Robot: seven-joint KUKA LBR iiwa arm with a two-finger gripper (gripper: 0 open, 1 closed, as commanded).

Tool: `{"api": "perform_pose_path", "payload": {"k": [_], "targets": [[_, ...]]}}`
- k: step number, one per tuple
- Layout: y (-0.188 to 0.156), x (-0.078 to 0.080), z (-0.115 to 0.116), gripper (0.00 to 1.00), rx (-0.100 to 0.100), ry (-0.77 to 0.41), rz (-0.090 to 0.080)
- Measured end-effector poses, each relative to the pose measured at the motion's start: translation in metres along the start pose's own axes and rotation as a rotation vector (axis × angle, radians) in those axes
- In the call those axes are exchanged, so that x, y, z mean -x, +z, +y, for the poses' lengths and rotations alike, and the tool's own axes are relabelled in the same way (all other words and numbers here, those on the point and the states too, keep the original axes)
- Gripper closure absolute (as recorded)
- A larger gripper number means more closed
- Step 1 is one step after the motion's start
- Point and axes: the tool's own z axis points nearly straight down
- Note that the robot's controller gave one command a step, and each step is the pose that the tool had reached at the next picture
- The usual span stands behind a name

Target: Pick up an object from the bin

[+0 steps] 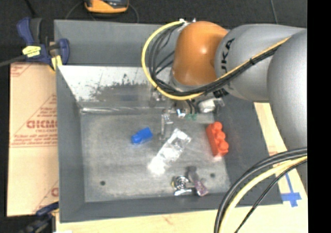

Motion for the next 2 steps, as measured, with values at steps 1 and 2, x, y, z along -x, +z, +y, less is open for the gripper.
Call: {"api": "perform_pose_path", "payload": {"k": [1, 2], "targets": [[0.0682, -0.0035, 0.0164, 0.00, 0.001, -0.219, 0.014], [0.0666, -0.0026, 0.0162, 1.00, 0.002, -0.216, 0.012]]}}
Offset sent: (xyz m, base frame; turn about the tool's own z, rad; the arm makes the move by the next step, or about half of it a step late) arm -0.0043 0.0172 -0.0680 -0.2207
